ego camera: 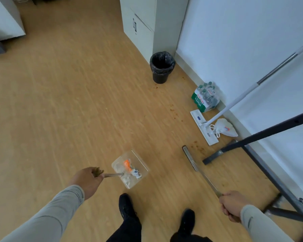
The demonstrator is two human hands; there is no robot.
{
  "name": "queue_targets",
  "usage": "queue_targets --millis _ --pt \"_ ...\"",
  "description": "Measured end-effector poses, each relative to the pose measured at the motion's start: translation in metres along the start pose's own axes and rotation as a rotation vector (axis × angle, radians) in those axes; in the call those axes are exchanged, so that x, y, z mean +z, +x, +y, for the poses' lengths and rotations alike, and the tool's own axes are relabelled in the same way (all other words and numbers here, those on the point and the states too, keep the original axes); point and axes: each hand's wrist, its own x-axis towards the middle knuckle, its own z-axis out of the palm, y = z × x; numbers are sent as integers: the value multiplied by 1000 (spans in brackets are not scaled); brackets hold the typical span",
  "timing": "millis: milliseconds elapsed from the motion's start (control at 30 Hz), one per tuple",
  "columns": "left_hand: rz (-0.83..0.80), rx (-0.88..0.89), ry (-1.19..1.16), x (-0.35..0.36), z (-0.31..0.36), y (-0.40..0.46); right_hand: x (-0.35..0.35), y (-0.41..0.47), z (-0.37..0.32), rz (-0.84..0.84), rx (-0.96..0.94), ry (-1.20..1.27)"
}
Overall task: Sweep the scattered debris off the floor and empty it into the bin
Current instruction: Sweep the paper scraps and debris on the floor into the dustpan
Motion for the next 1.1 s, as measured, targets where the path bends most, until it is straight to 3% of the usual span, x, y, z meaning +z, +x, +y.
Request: queue_targets --millis 200,333,467,600,833,1100 --pt "-129 138 369 -4 15 72 97 4 -50 -32 -67 -128" --pt "-136 166 434 -4 23 99 139 -29 -49 -68 -221 -168" --pt "-130 180 420 -16 18 108 136 -51 -41 -219 -201 -121" --pt "-182 180 418 -18 22 108 93 -52 -34 -454 12 39" --pt "-202 222 487 -28 45 93 33 -71 12 -379 14 266" --pt "-202 344 413 -27 100 67 20 -79 65 -27 64 461"
